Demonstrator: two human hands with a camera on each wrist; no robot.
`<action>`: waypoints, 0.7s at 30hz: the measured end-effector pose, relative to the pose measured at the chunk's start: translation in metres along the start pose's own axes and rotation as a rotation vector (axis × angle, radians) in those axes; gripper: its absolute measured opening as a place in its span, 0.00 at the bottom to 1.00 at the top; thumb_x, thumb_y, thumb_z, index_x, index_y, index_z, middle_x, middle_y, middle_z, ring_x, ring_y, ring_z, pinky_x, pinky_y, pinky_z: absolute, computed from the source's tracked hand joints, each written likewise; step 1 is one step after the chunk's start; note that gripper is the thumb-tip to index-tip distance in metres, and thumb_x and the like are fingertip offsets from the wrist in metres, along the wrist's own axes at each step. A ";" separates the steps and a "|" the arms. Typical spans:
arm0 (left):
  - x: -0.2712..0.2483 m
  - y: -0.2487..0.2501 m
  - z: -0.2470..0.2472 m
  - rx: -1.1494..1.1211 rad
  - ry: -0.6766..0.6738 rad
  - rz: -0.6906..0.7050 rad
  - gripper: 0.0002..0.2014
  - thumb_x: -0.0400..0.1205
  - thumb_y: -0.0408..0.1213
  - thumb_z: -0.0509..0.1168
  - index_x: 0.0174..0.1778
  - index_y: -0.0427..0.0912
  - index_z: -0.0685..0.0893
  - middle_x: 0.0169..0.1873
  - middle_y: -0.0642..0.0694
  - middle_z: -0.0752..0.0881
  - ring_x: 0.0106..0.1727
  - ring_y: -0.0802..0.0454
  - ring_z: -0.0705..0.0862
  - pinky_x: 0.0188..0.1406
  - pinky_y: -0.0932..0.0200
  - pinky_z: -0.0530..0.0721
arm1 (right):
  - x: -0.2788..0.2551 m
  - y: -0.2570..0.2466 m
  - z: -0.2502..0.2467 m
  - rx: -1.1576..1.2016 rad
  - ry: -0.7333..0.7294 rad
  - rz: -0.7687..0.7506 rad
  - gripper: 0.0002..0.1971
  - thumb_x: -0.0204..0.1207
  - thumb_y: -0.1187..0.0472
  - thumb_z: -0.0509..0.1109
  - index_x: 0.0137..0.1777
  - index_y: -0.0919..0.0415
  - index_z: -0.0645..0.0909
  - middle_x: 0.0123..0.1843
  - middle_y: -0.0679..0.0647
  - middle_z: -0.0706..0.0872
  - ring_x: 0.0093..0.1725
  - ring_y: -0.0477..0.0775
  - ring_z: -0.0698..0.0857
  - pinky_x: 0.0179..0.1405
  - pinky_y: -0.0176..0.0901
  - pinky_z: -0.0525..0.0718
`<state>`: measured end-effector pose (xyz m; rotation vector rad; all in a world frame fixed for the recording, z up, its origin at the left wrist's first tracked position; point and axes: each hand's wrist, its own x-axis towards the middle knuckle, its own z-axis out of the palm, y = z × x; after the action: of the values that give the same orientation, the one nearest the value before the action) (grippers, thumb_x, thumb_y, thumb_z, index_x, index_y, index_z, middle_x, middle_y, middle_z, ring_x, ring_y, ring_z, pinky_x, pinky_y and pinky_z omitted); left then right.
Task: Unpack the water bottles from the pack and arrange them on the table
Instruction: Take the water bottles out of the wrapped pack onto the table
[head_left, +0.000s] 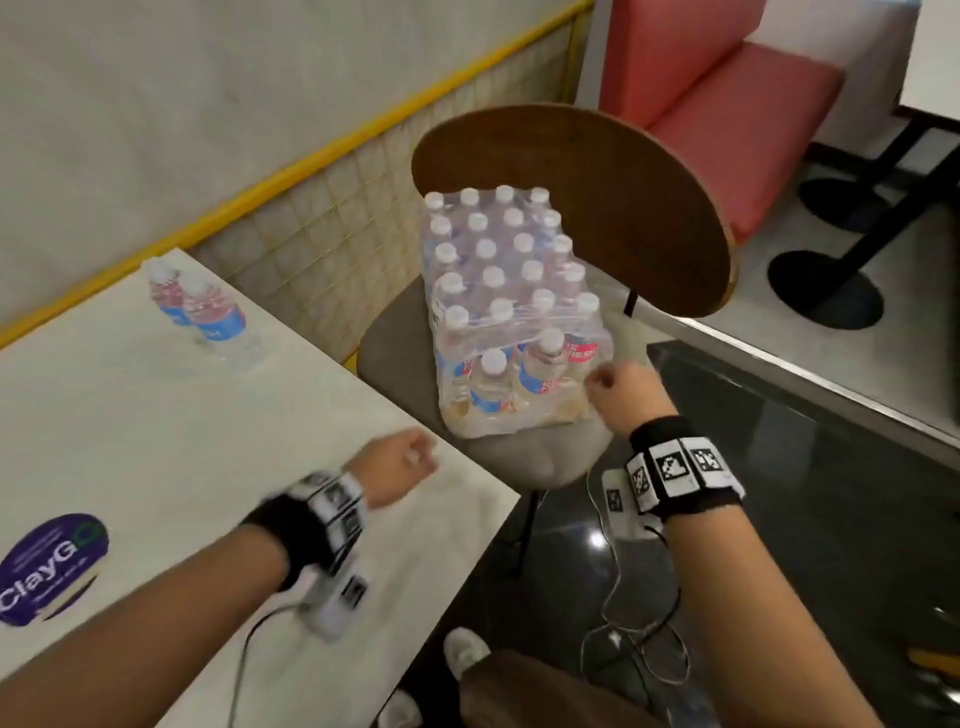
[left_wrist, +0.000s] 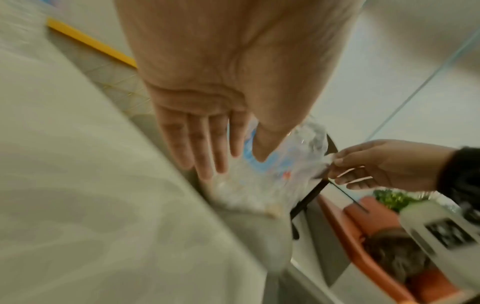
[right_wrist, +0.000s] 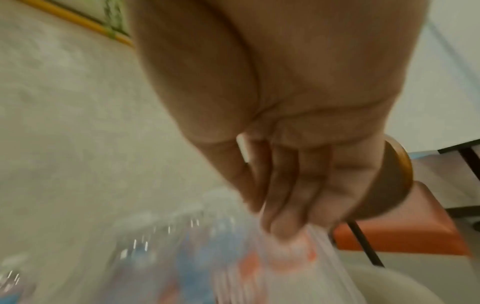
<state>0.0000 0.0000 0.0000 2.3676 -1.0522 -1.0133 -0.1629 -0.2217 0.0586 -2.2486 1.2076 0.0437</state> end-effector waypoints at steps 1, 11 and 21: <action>0.019 0.017 -0.005 -0.109 0.104 0.027 0.18 0.80 0.47 0.67 0.63 0.44 0.79 0.54 0.47 0.86 0.53 0.49 0.84 0.56 0.59 0.80 | 0.006 -0.001 -0.007 0.050 0.128 -0.023 0.12 0.81 0.61 0.61 0.52 0.66 0.84 0.48 0.62 0.87 0.49 0.61 0.84 0.49 0.44 0.78; 0.069 0.103 -0.006 -0.285 0.239 0.191 0.19 0.76 0.38 0.72 0.62 0.44 0.79 0.54 0.52 0.84 0.55 0.53 0.81 0.54 0.60 0.76 | 0.035 -0.029 0.010 0.262 -0.042 -0.114 0.21 0.75 0.58 0.72 0.67 0.59 0.76 0.64 0.56 0.83 0.65 0.56 0.80 0.57 0.41 0.74; 0.002 0.025 -0.046 -0.361 0.195 0.132 0.15 0.72 0.41 0.76 0.54 0.47 0.85 0.43 0.52 0.86 0.47 0.53 0.85 0.41 0.62 0.85 | 0.027 -0.033 0.034 0.199 -0.152 -0.198 0.21 0.72 0.56 0.75 0.65 0.50 0.77 0.61 0.54 0.83 0.63 0.59 0.80 0.61 0.49 0.79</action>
<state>0.0221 -0.0168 0.0444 2.0287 -0.8584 -0.8256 -0.1137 -0.2106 0.0384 -2.1363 0.8665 0.0165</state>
